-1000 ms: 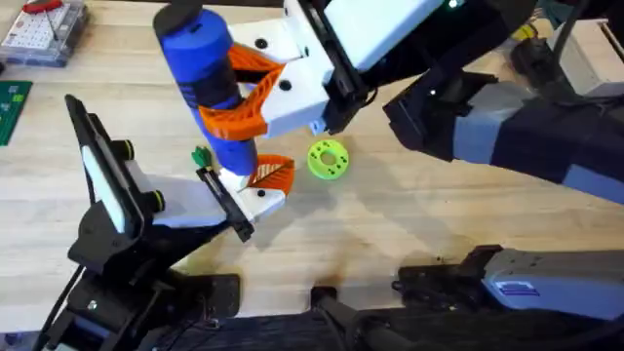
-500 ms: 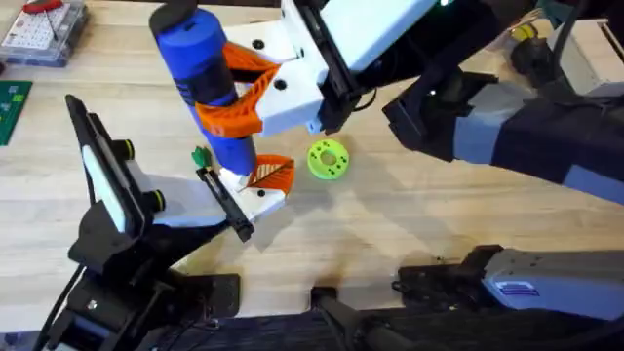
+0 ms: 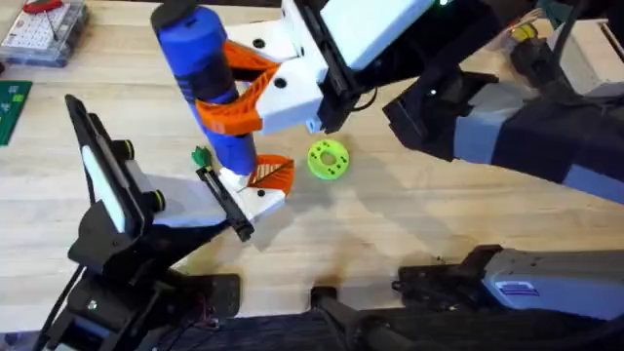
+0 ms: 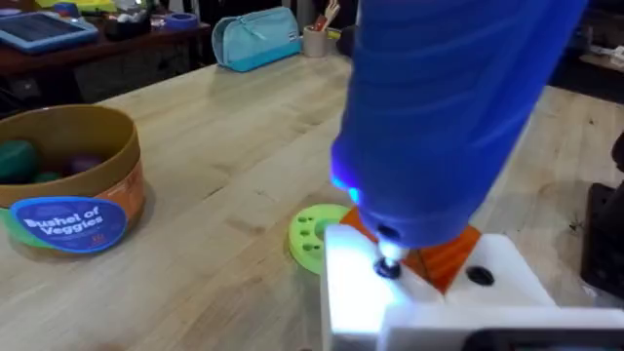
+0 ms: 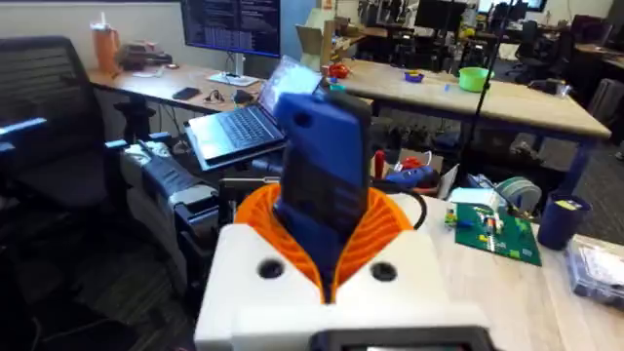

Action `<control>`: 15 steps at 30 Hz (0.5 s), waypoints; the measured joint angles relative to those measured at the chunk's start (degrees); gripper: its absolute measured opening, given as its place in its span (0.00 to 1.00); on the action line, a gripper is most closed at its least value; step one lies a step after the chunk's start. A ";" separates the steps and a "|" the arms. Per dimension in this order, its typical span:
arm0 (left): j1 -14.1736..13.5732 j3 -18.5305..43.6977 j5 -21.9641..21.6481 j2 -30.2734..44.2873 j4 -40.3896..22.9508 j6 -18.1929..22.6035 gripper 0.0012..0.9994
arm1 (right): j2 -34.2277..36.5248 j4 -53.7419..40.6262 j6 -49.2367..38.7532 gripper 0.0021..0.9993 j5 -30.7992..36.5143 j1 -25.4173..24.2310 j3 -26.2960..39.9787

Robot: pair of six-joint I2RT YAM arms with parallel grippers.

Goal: Pick up the gripper from the table and insert it into the empty holder that is missing its gripper. Then pick up a screw, insert it into the mounting hole, and use the screwdriver to tighten it. Finally, clean up the table by picking up the vegetable and placing it into the bucket.

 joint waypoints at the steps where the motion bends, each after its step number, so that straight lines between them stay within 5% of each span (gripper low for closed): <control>1: 0.00 0.00 -0.02 0.00 0.01 -0.02 0.01 | 0.00 -0.01 0.03 0.02 0.08 -0.04 0.00; 15: 0.00 0.00 0.01 -0.26 0.08 0.03 0.01 | 0.17 6.20 5.14 0.02 2.12 -0.23 -0.31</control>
